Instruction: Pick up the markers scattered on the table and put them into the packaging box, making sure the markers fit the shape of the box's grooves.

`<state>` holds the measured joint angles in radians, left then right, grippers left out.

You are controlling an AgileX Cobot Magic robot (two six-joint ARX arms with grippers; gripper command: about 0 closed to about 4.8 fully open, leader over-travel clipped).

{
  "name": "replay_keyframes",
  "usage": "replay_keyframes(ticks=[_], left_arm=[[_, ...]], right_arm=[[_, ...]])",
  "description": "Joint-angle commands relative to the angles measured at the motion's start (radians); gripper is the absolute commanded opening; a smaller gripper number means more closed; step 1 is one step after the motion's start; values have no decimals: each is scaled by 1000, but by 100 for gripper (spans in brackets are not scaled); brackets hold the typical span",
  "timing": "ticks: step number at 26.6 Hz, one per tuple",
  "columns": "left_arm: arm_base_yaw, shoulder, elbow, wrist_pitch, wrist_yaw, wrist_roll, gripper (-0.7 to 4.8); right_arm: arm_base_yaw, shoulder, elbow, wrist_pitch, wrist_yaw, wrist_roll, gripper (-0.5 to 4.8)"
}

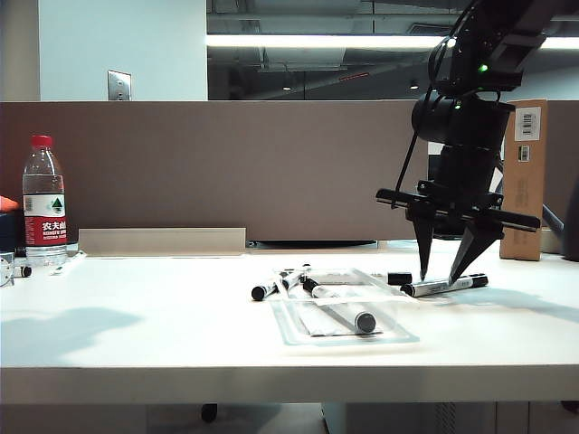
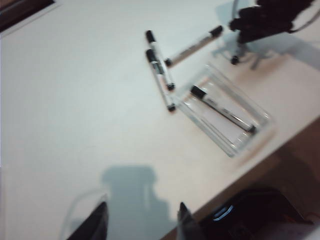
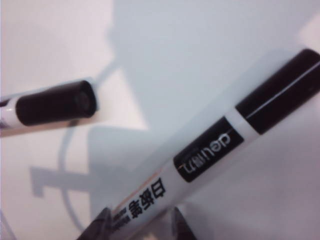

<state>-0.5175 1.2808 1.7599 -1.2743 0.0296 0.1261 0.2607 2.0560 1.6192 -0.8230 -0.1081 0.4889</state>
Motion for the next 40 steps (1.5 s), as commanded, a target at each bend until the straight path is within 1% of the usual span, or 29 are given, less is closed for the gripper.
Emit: replay_keyframes(ticks=[1, 3, 5, 8, 11, 17, 19, 23, 33, 35, 38, 40], left_arm=[[1, 0, -6, -21, 101, 30, 178], [1, 0, -18, -22, 134, 34, 178], [1, 0, -30, -31, 151, 34, 178], [1, 0, -48, -33, 151, 31, 178], [1, -2, -48, -33, 151, 26, 178], [1, -19, -48, -31, 151, 16, 178], [1, -22, -48, -32, 151, 16, 178], [1, -23, -48, -32, 153, 16, 178], [1, -29, -48, -37, 155, 14, 178], [1, -35, -48, -35, 155, 14, 178], [1, -39, -48, -35, 154, 14, 178], [1, -39, -48, -34, 154, 15, 178]], right_arm=[[1, -3, 6, -9, 45, 29, 158], [7, -3, 6, -3, 67, 31, 158], [7, -2, 6, 13, 66, 36, 158], [7, -2, 6, 63, 65, 87, 159], [7, -2, 6, 73, 71, 87, 158], [10, 13, 6, 50, 117, 99, 158], [11, 15, 6, 62, 117, 123, 158], [12, 18, 6, 95, 117, 133, 158], [12, 50, 6, 37, 153, 135, 156], [12, 53, 6, 39, 158, 135, 122], [12, 53, 6, 45, 158, 135, 40], [12, 53, 6, 45, 158, 134, 19]])
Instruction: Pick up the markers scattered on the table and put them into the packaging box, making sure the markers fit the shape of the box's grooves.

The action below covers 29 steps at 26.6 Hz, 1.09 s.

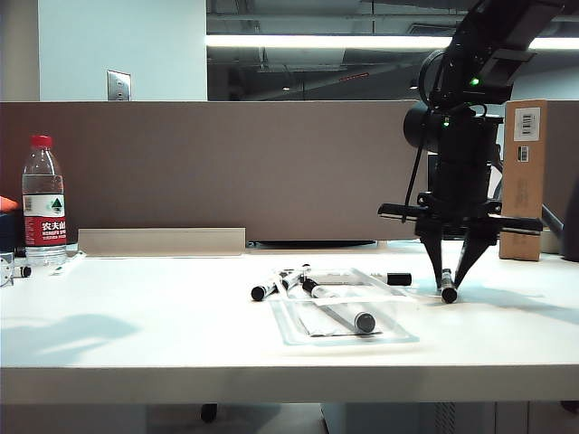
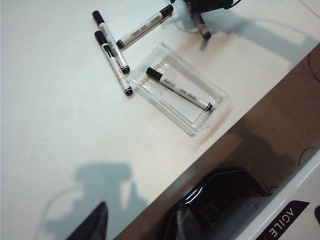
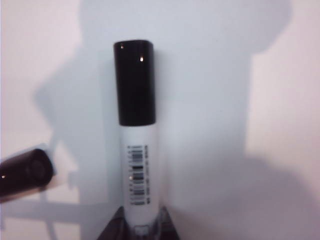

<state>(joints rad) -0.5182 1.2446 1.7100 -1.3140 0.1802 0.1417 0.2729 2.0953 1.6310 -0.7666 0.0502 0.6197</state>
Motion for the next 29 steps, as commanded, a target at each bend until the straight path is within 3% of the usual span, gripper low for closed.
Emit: replay_keyframes(ticks=[1, 12, 18, 22, 29], left_arm=[[2, -3, 2, 6, 3, -1, 178], [2, -3, 2, 14, 4, 0, 178], [2, -3, 2, 24, 3, 0, 178], [2, -3, 2, 23, 0, 0, 178], [2, -3, 2, 16, 0, -4, 178]], right_arm=[[0, 13, -5, -11, 0, -3, 1], [2, -68, -4, -47, -35, -50, -6], [27, -155, -5, -85, -152, -157, -6], [81, -218, -5, -121, -212, -257, -6], [206, -190, -6, -191, -250, -311, -6]])
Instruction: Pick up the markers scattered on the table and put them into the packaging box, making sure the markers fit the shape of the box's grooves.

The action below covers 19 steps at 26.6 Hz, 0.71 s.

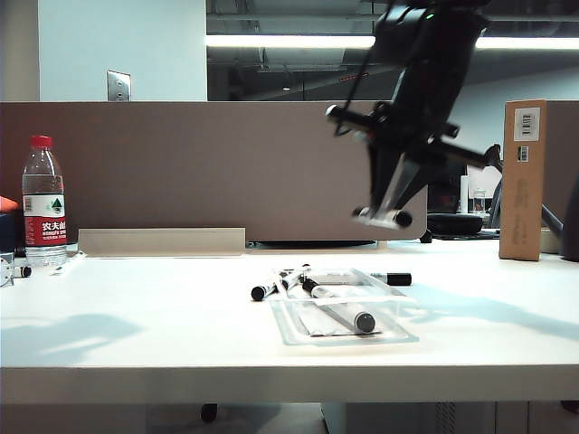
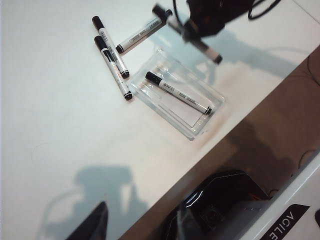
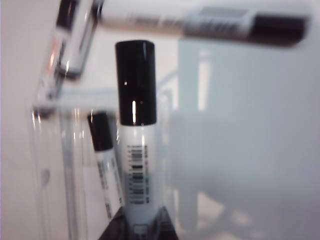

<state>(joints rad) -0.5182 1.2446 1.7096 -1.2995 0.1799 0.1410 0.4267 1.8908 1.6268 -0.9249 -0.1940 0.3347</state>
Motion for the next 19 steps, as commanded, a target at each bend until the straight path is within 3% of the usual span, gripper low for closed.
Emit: replay_keyframes(ticks=[1, 6, 17, 19], left_arm=[[2, -3, 3, -2, 0, -3, 178], [2, -3, 3, -10, 1, -11, 179], [2, -3, 3, -8, 0, -19, 178], [2, -3, 3, -9, 0, -19, 178]], right_arm=[[69, 18, -2, -34, -3, -26, -6], [132, 18, -2, -43, 44, -24, -6], [146, 81, -6, -97, 66, 8, -5], [146, 82, -6, -93, 68, 13, 15]])
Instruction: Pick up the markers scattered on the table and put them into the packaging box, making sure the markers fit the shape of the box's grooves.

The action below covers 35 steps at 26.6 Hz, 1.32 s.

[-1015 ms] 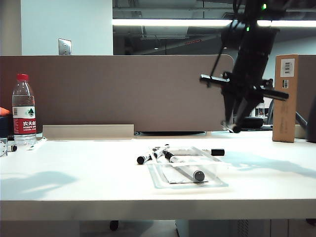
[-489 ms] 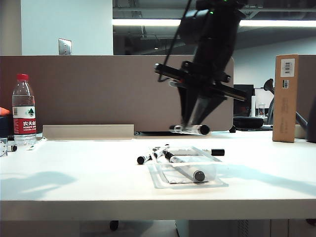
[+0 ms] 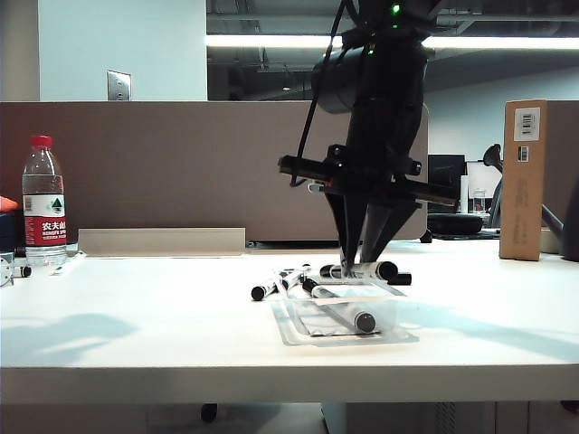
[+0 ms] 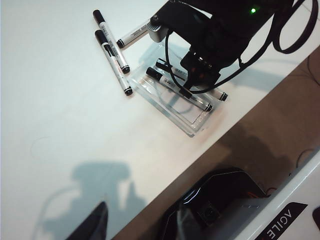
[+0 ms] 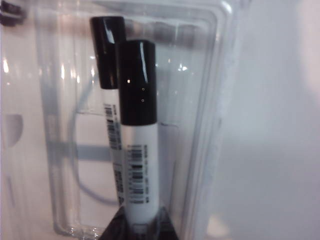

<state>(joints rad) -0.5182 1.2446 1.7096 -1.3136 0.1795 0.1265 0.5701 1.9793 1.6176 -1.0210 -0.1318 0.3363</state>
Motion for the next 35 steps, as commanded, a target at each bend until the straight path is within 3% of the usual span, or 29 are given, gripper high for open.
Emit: replay_keyframes(ticks=[1, 4, 13, 21, 24, 27, 35], left_arm=[[2, -3, 3, 5, 0, -6, 178], [2, -3, 3, 6, 0, -7, 178], [2, -3, 3, 5, 0, -7, 178], [2, -3, 3, -15, 0, -7, 178], [2, -3, 3, -20, 0, -7, 179], [2, -3, 3, -33, 0, -7, 178], [2, -3, 3, -40, 0, -7, 178]], right_arm=[[2, -8, 3, 5, 7, 12, 36], [2, -8, 5, 3, 7, 14, 115], [1, -13, 18, 6, 7, 34, 118], [-21, -14, 164, 40, 53, 23, 118], [-52, -5, 183, 192, 58, -111, 119], [-97, 47, 193, 306, -21, -146, 250], [-151, 237, 368, 183, -16, -492, 255]])
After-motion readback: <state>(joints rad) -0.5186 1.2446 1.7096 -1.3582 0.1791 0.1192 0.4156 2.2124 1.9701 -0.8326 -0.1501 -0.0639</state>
